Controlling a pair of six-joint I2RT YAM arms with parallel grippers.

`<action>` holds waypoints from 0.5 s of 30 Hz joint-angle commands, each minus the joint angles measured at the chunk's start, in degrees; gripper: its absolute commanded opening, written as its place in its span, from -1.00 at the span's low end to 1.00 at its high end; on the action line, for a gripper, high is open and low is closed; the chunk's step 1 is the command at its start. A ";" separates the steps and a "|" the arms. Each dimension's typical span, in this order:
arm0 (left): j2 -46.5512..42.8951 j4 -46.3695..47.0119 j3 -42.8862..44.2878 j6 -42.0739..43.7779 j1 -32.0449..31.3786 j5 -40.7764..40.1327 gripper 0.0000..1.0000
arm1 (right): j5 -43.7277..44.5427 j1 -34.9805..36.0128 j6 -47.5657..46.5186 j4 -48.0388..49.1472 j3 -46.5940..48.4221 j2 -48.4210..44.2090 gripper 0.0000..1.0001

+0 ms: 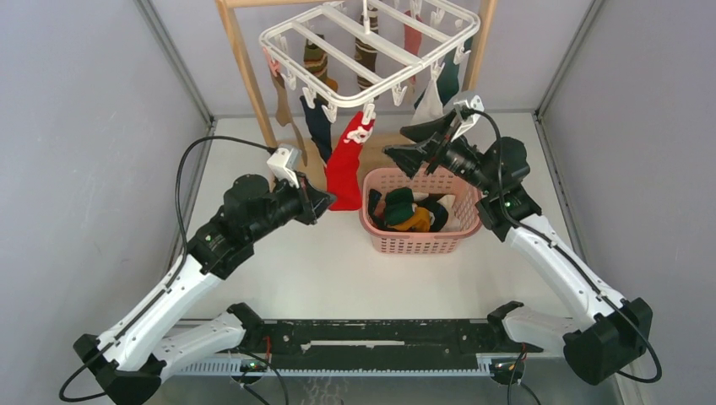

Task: Remove the socks clipped to the hanger
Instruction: Remove the sock from the hanger.

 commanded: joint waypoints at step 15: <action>6.62 0.46 9.72 -2.84 9.16 13.46 -1.00 | -10.48 -3.37 6.56 16.64 7.63 7.90 0.56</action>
